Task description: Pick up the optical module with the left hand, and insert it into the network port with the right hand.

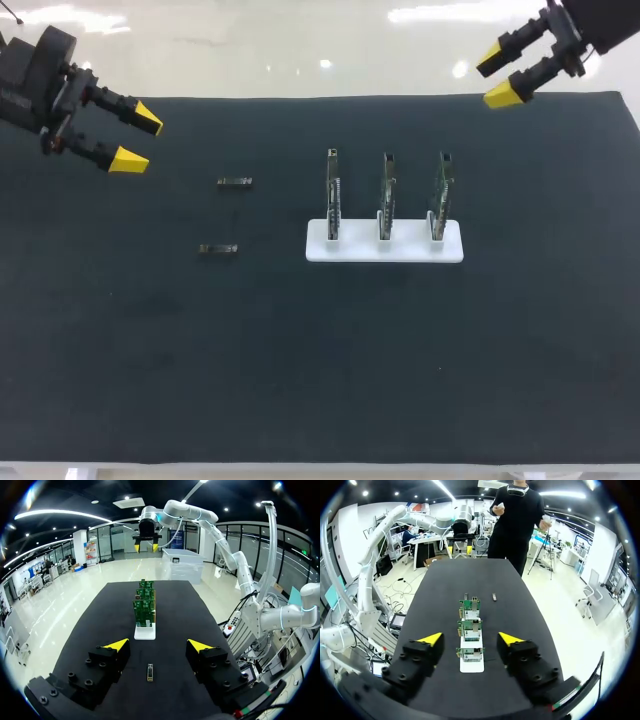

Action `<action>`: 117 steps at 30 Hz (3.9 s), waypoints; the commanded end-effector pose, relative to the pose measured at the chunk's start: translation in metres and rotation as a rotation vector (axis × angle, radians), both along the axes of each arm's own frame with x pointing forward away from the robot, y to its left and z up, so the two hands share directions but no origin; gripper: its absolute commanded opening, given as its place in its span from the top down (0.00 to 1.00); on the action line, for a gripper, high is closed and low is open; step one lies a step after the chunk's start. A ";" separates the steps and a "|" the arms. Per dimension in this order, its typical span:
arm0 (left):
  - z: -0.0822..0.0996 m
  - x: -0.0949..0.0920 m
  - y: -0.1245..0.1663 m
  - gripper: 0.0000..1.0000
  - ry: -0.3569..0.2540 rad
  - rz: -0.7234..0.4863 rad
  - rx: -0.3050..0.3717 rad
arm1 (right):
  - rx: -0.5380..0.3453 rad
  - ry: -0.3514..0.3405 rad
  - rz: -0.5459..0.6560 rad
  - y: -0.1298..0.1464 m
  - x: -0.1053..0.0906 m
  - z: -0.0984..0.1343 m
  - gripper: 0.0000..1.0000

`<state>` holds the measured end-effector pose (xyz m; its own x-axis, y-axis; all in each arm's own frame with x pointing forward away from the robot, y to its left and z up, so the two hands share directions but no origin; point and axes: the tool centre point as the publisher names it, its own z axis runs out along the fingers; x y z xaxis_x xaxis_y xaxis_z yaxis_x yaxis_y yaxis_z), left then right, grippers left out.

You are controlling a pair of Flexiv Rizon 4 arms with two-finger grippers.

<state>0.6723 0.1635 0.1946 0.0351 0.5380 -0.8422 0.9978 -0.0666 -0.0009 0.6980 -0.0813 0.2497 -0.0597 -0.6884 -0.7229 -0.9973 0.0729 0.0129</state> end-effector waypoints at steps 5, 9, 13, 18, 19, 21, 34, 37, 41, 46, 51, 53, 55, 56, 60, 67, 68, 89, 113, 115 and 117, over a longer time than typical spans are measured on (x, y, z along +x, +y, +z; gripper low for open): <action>0.000 -0.001 -0.001 0.00 -0.001 0.002 0.002 | 0.001 -0.001 0.000 0.000 0.000 0.000 0.00; 0.000 -0.001 -0.001 0.00 -0.001 0.002 0.002 | 0.001 -0.001 0.000 0.000 0.000 0.000 0.00; -0.010 0.001 0.013 0.00 -0.023 0.013 0.091 | 0.001 -0.001 0.000 0.000 0.000 0.000 0.00; -0.031 0.006 0.023 0.00 -0.093 0.065 0.269 | 0.001 -0.001 0.000 0.000 0.000 0.000 0.00; -0.035 0.007 0.024 0.00 -0.093 0.070 0.303 | 0.001 -0.001 0.000 0.000 0.000 0.000 0.00; -0.043 0.008 0.024 0.00 -0.093 0.069 0.365 | 0.001 -0.001 0.000 0.000 0.000 0.000 0.00; -0.092 0.011 0.015 0.00 -0.095 0.060 0.749 | 0.001 -0.001 0.000 0.000 0.000 0.000 0.00; -0.102 0.011 0.015 0.00 -0.071 0.036 0.793 | 0.001 -0.001 0.000 0.000 0.000 0.000 0.00; -0.115 0.012 0.014 0.00 -0.040 0.032 0.853 | 0.001 -0.001 0.000 0.000 0.000 0.000 0.00; -0.129 0.015 0.014 0.00 -0.026 0.028 0.881 | 0.001 -0.001 0.000 0.000 0.000 0.000 0.00; -0.138 0.022 0.013 0.00 0.011 0.051 0.871 | 0.001 -0.001 0.000 0.000 0.000 0.000 0.00; -0.142 0.024 0.011 0.00 0.023 0.052 0.876 | 0.001 -0.001 0.000 0.000 0.000 0.000 0.00; -0.147 0.024 0.009 0.00 0.031 0.053 0.872 | 0.001 -0.001 0.000 0.000 0.000 0.000 0.00; -0.148 0.025 0.008 0.00 0.033 0.053 0.874 | 0.001 -0.001 0.000 0.000 0.000 0.000 0.00; -0.154 0.026 0.005 0.00 0.018 0.049 0.895 | 0.001 -0.001 0.000 0.000 0.000 0.000 0.00; -0.166 0.026 0.000 0.00 0.028 0.035 0.902 | 0.001 -0.001 0.000 0.000 0.000 0.000 0.00; -0.167 0.026 -0.001 0.00 0.032 0.029 0.899 | 0.001 -0.001 0.000 0.000 0.000 0.000 0.00; -0.188 0.024 -0.010 0.00 0.032 0.035 0.911 | 0.001 -0.001 0.000 0.000 0.000 0.000 0.00; -0.203 0.020 -0.014 0.00 0.008 0.075 0.902 | 0.001 -0.001 0.000 0.000 0.000 0.000 0.00; -0.204 0.020 -0.015 0.00 0.007 0.077 0.901 | 0.001 -0.001 0.000 0.000 0.000 0.000 0.00; -0.204 0.020 -0.015 0.03 0.006 0.079 0.900 | 0.001 -0.001 0.000 0.000 0.000 0.000 0.00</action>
